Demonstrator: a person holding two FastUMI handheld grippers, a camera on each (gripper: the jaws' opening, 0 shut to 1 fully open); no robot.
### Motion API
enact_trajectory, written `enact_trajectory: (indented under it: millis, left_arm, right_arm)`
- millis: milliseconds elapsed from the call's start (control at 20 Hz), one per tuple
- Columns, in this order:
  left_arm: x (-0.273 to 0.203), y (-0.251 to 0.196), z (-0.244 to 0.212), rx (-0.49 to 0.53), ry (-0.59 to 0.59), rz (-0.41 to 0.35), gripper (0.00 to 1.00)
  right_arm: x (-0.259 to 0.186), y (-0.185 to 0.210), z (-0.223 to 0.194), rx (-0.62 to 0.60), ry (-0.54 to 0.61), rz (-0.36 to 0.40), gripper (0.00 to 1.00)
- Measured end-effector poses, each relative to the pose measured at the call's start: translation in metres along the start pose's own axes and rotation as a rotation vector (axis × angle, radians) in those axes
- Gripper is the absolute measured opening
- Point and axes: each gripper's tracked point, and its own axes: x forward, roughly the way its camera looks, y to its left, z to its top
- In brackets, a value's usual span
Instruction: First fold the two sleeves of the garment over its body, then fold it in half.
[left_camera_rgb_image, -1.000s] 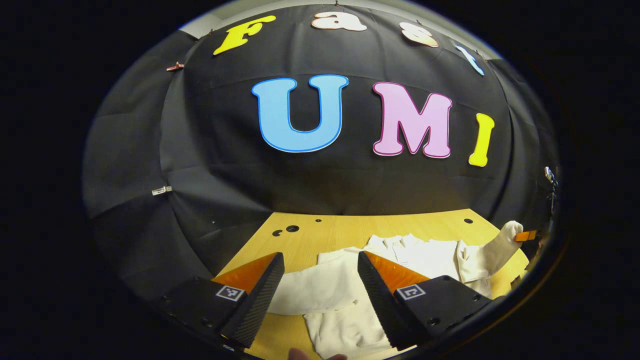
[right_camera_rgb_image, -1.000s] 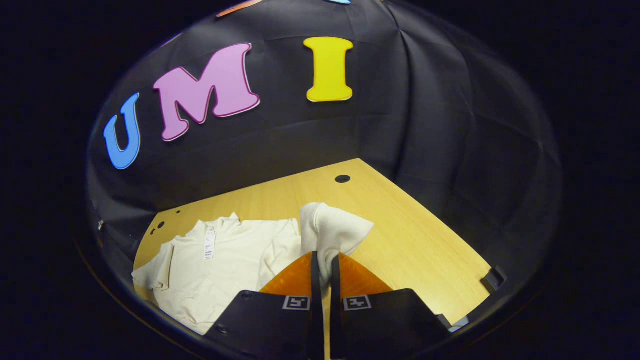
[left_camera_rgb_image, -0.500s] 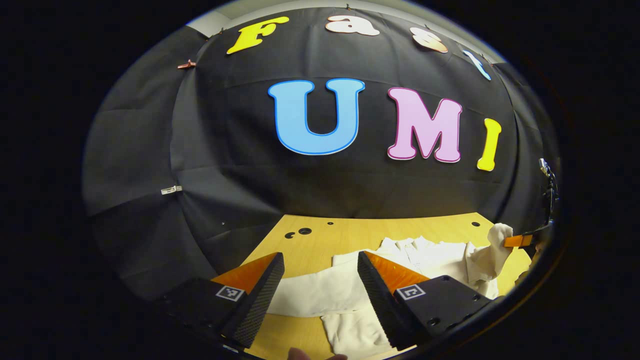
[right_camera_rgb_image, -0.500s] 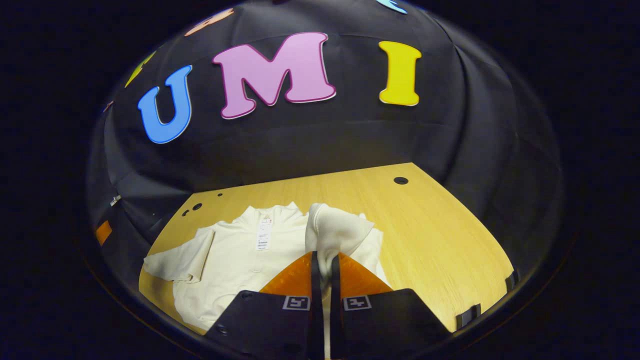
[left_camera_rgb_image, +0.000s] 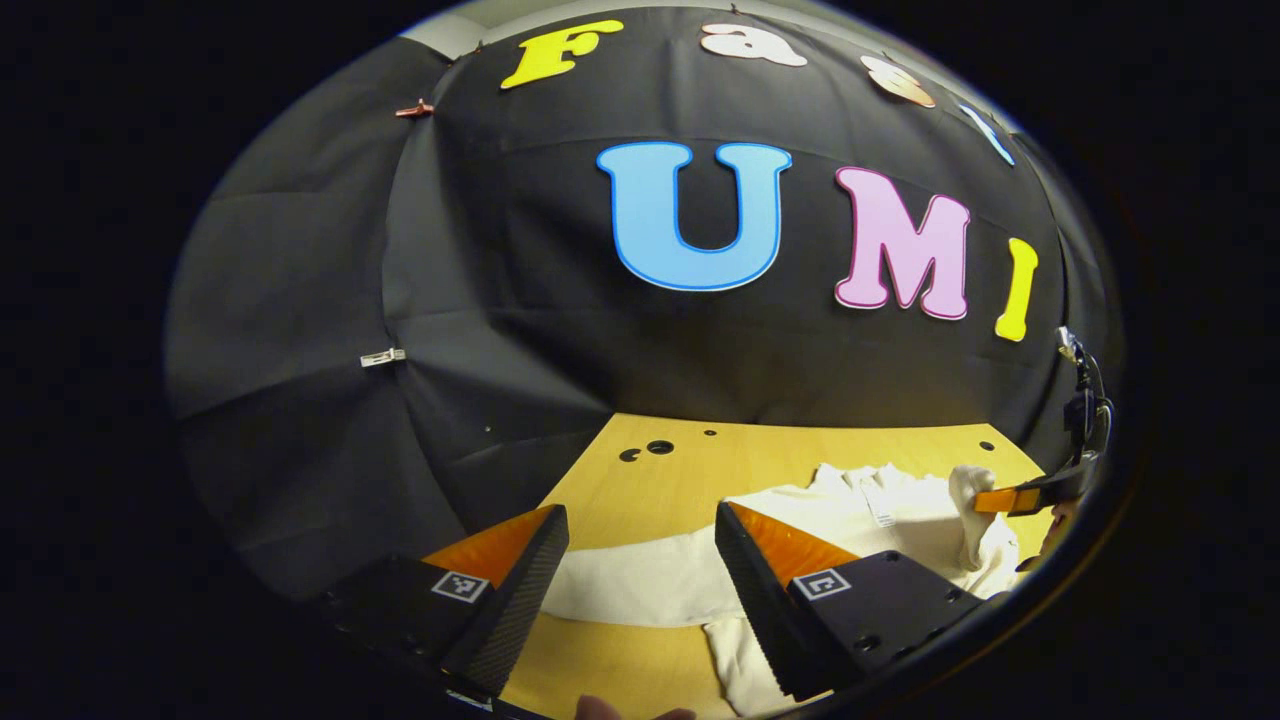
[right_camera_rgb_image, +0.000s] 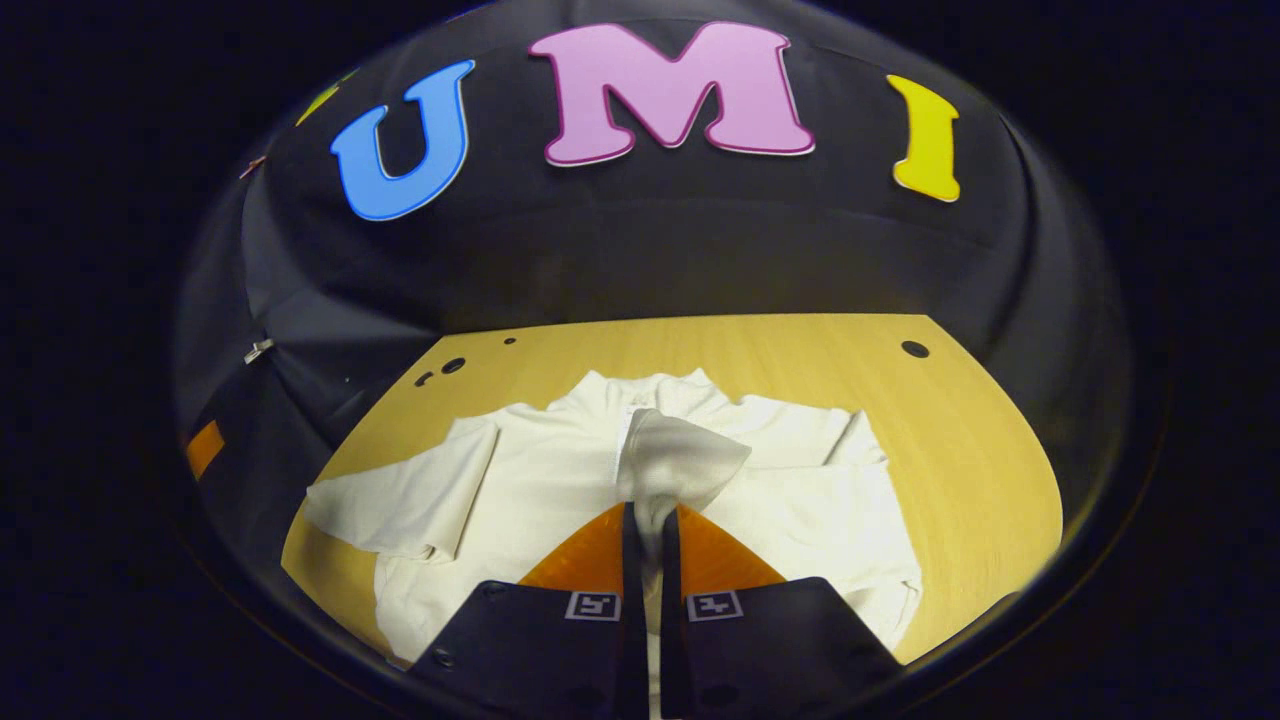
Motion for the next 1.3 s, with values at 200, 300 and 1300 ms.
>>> enact_trajectory:
  millis: [200, 300, 1300]
  left_arm:
    - [0.015, 0.024, -0.011, -0.009, 0.015, 0.032, 0.95]
    - [0.022, 0.036, -0.020, -0.013, 0.026, 0.045, 0.95]
    - [0.082, 0.088, -0.119, -0.037, 0.231, 0.120, 0.95]
  right_arm:
    - [0.027, 0.035, -0.016, -0.042, 0.051, 0.045, 0.09]
    - [0.041, 0.046, -0.030, -0.054, 0.086, 0.061, 0.09]
    - [0.052, 0.079, -0.077, -0.095, 0.206, 0.168, 0.48]
